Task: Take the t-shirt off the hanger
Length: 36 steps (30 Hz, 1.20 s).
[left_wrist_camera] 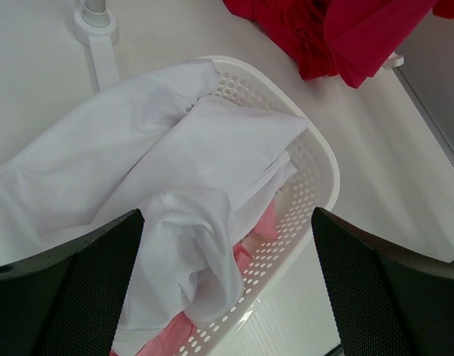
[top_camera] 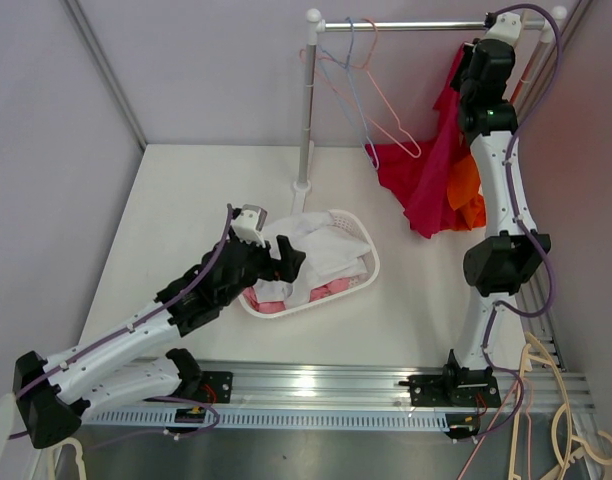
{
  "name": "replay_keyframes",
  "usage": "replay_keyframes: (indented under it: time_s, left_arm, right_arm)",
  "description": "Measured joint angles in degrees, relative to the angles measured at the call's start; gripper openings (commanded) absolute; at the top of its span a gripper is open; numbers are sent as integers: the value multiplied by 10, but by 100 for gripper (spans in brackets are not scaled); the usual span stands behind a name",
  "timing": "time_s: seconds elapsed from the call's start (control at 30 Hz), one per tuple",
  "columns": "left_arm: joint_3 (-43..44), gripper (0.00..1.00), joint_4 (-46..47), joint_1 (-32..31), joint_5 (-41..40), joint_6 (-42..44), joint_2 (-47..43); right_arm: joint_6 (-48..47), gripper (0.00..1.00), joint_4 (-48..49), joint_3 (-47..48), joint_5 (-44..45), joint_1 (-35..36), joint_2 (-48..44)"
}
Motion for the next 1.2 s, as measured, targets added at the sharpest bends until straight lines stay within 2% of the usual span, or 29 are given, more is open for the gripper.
replay_keyframes:
  time_s: [0.2, 0.43, 0.63, 0.73, 0.93, 1.13, 1.2]
  left_arm:
    - [8, 100, 21, -7, 23, 81, 0]
    - [53, 99, 77, -9, 67, 161, -19]
    - [68, 100, 118, -28, 91, 188, -21]
    - [75, 99, 121, -38, 94, 199, -8]
    - [79, 100, 121, -47, 102, 214, 0]
    - [80, 99, 152, -94, 134, 255, 16]
    - [81, 100, 173, -118, 157, 270, 33]
  right_arm:
    - [8, 0, -17, -32, -42, 0, -39]
    - [-3, 0, 15, -206, -87, 12, -203]
    - [-7, 0, 33, -235, -113, 23, -276]
    - [-7, 0, 40, -242, -120, 22, -282]
    - [6, 0, 9, -207, -130, 23, -236]
    - [53, 0, -35, -281, -91, 47, -283]
    - [69, 0, -55, -324, -59, 77, -330]
